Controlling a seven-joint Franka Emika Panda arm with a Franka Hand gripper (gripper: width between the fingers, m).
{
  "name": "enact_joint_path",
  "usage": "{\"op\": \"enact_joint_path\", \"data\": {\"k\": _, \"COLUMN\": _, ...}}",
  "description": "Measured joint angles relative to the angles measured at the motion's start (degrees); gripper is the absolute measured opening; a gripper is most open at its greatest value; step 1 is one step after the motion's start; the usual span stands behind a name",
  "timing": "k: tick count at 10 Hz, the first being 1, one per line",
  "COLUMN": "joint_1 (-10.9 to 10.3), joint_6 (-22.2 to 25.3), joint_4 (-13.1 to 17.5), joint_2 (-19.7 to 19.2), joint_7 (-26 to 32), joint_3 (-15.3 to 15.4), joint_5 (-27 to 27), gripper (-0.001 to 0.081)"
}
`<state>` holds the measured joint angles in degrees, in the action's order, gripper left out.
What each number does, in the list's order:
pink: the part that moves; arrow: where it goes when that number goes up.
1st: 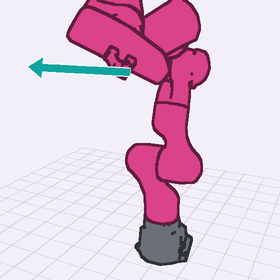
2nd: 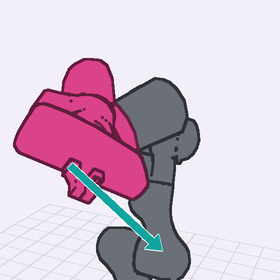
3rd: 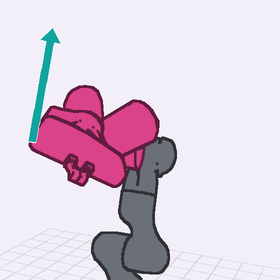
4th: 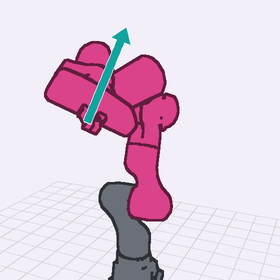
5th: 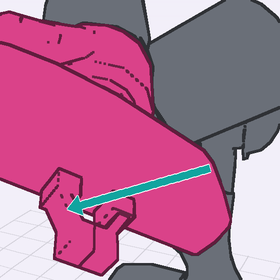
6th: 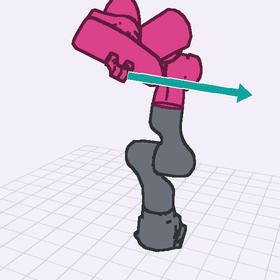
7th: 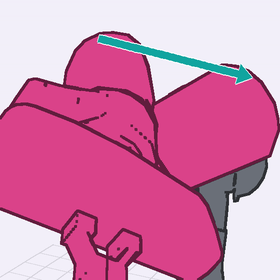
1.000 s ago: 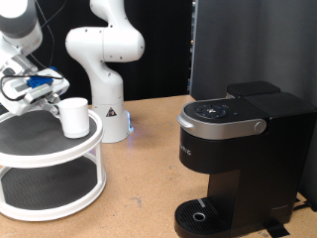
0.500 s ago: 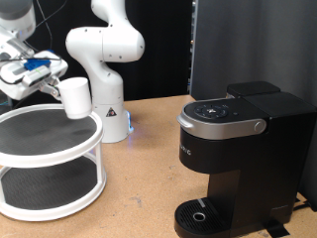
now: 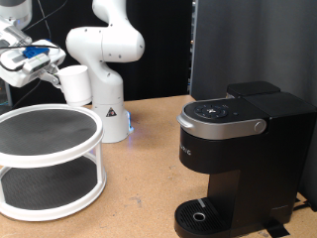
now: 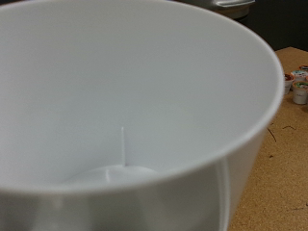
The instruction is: Make a cup of coffee with the keurig machine
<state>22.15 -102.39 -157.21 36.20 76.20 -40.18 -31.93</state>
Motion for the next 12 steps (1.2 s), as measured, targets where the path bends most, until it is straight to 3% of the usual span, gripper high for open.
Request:
{"op": "enact_joint_path", "data": {"k": 2, "joint_1": -0.2, "joint_6": -1.9, "joint_4": -1.3, "joint_2": 0.0, "joint_7": -0.6, "joint_3": 1.0, "joint_5": -2.7, "gripper": 0.0072}}
{"op": "enact_joint_path", "data": {"k": 4, "joint_1": -1.2, "joint_6": -6.7, "joint_4": -3.0, "joint_2": 0.1, "joint_7": -1.4, "joint_3": 4.1, "joint_5": -6.8, "gripper": 0.0072}}
{"op": "enact_joint_path", "data": {"k": 8, "joint_1": -6.0, "joint_6": -16.0, "joint_4": -4.8, "joint_2": -0.6, "joint_7": -2.0, "joint_3": 10.9, "joint_5": -16.0, "gripper": 0.0072}}
{"op": "enact_joint_path", "data": {"k": 12, "joint_1": -10.7, "joint_6": -21.8, "joint_4": -5.2, "joint_2": -3.3, "joint_7": -1.9, "joint_3": 15.6, "joint_5": -24.5, "gripper": 0.0072}}
